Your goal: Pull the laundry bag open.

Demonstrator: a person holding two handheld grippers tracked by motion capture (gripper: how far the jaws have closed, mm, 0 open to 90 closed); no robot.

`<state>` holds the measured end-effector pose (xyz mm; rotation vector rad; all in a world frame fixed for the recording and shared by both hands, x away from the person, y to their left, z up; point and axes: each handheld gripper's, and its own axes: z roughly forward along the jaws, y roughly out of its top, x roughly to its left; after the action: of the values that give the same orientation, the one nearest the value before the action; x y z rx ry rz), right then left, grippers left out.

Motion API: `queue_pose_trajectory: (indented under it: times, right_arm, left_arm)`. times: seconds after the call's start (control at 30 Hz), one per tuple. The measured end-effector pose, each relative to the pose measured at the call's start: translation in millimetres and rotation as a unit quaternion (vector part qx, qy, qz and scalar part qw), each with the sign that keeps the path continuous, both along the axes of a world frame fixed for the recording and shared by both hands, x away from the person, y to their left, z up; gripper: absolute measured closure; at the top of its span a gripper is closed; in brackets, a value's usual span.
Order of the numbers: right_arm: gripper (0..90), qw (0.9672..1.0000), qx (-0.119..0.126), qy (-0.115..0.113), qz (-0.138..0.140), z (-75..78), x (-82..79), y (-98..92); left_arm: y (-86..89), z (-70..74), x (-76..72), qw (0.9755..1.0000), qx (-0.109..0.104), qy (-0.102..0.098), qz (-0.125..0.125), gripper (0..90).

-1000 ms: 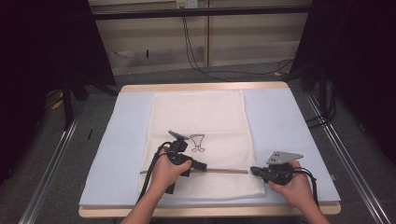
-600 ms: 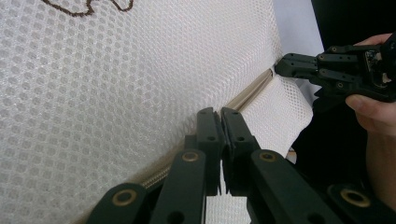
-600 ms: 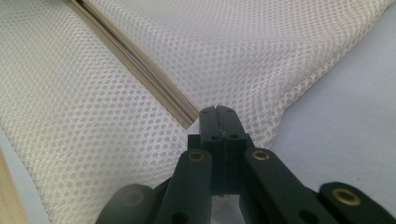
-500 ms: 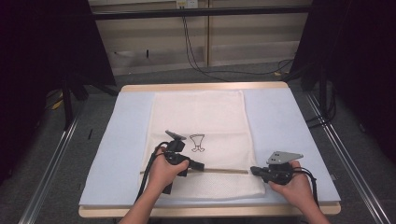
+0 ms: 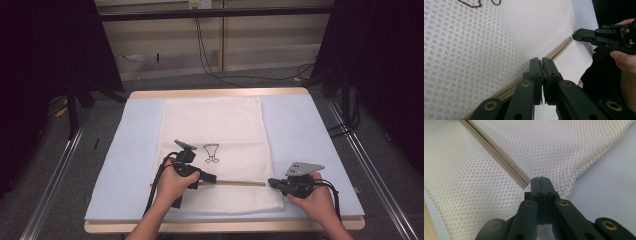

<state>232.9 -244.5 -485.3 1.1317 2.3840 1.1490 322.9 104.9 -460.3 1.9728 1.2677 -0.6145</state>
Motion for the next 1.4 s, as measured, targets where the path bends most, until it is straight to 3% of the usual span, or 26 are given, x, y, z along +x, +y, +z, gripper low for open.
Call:
queue_pose_trajectory:
  times: [0.27,0.33,0.73,0.9,1.03,1.4]
  right_arm:
    - [90.0,1.0000,0.000,0.000,-0.002,0.0,-0.4,0.3]
    - [90.0,1.0000,0.001,0.001,-0.004,-0.1,-0.3,0.2]
    - [90.0,1.0000,0.008,0.004,-0.002,-0.8,0.9,-1.6]
    - [90.0,0.9999,0.011,0.003,-0.002,-1.2,0.5,-1.9]
    - [90.0,0.9999,0.010,0.003,-0.001,-1.1,0.8,-1.9]
    - [90.0,0.9999,0.013,0.005,-0.001,-1.3,1.1,-2.4]
  left_arm:
    - [2.6,0.1,1.7,0.9999,-0.011,0.004,0.003,87.3]
    - [3.9,0.5,1.9,1.0000,-0.006,-0.001,0.000,87.3]
    - [9.5,1.9,6.9,0.9999,-0.010,0.012,0.004,87.3]
    - [21.8,4.8,8.0,0.9999,-0.006,0.001,0.011,87.3]
    - [35.4,4.7,6.9,0.9996,-0.012,0.010,0.022,87.3]
    - [57.8,7.1,5.7,0.9995,-0.009,0.007,0.029,87.2]
